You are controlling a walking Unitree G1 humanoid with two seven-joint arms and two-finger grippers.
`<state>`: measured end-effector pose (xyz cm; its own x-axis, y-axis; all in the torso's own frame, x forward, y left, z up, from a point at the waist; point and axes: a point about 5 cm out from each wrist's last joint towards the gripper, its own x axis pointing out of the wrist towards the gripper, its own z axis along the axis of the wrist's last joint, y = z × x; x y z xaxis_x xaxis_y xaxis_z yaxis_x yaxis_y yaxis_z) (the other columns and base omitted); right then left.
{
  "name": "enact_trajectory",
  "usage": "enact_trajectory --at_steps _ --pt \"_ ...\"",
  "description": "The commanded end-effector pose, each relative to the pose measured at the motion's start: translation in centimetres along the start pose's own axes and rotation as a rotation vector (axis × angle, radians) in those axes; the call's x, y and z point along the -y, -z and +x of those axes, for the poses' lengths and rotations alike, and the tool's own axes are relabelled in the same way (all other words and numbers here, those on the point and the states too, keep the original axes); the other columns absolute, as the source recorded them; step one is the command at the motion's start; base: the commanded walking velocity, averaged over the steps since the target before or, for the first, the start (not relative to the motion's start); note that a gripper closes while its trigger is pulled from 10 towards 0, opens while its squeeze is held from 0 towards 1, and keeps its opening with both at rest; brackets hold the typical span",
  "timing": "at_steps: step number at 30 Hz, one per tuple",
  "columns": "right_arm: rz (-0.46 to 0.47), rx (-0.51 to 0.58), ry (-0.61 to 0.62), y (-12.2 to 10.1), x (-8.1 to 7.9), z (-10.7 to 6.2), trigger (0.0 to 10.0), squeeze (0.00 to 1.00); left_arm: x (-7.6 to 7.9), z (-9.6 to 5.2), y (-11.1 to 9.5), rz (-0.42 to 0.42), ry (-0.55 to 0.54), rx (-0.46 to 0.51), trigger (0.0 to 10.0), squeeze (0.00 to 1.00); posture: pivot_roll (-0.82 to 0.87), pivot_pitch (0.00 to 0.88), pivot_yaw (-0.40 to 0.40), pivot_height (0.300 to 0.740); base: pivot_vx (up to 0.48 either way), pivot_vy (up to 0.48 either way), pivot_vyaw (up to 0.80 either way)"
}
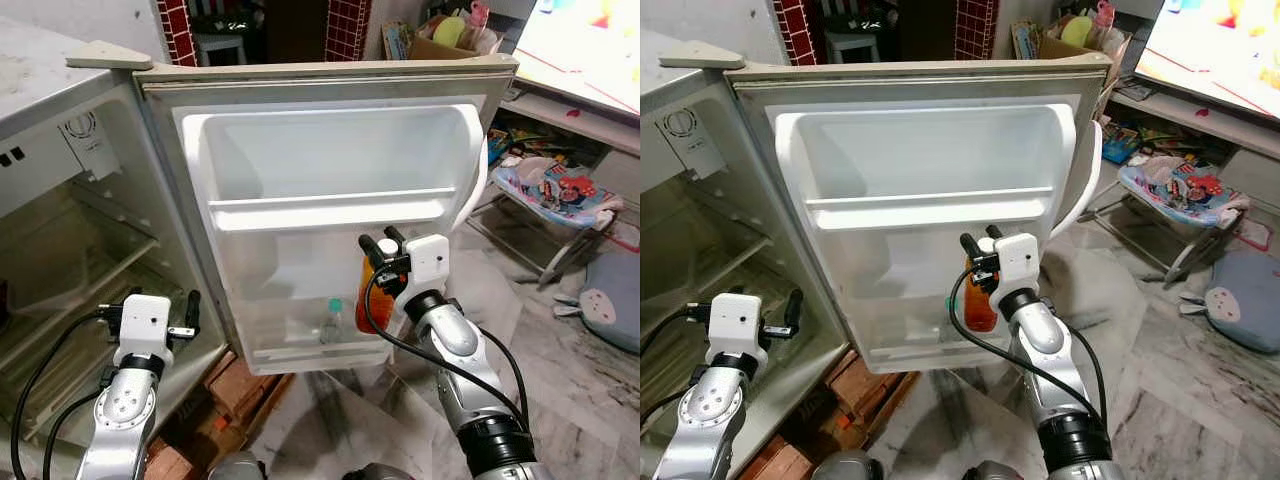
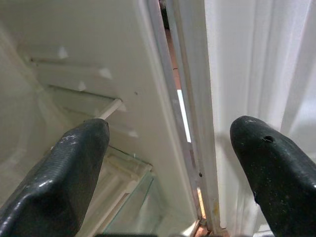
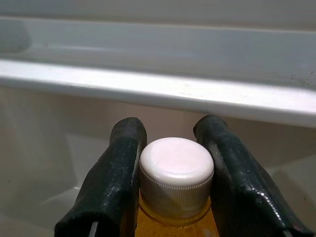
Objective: Restocking fridge
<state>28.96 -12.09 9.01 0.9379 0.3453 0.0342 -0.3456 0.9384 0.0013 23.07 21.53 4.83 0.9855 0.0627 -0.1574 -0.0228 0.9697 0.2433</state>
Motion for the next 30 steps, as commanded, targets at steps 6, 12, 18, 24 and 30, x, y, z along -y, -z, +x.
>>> enact_trajectory --at_steps 6,12,18,24,30 --pt "0.005 0.056 0.009 -1.32 0.29 0.25 10.0 0.0 -0.13 0.46 -0.62 0.003 -0.011 0.017 10.0 0.0 0.13 0.016 -0.035 0.74 0.0 0.0 0.0" --pt "0.008 0.055 -0.009 -1.22 -0.07 0.31 10.0 0.0 -0.15 0.48 -0.71 0.011 -0.014 0.026 10.0 0.0 0.13 0.012 -0.037 0.726 0.0 0.0 0.0" --pt "0.011 0.054 -0.016 -1.17 -0.22 0.42 10.0 0.0 -0.11 0.5 -0.76 0.026 -0.012 0.036 10.0 0.0 0.13 0.012 -0.038 0.676 0.0 0.0 0.0" --pt "0.012 0.054 -0.016 -1.17 -0.24 0.4 10.0 0.0 -0.07 0.5 -0.81 0.028 -0.011 0.04 10.0 0.0 0.13 0.014 -0.037 0.641 0.0 0.0 0.0" --pt "0.008 0.062 -0.014 -1.24 -0.31 0.37 10.0 0.0 -0.06 0.49 -0.83 0.031 -0.012 0.043 10.0 0.0 0.13 0.019 -0.038 0.628 0.0 0.0 0.0"
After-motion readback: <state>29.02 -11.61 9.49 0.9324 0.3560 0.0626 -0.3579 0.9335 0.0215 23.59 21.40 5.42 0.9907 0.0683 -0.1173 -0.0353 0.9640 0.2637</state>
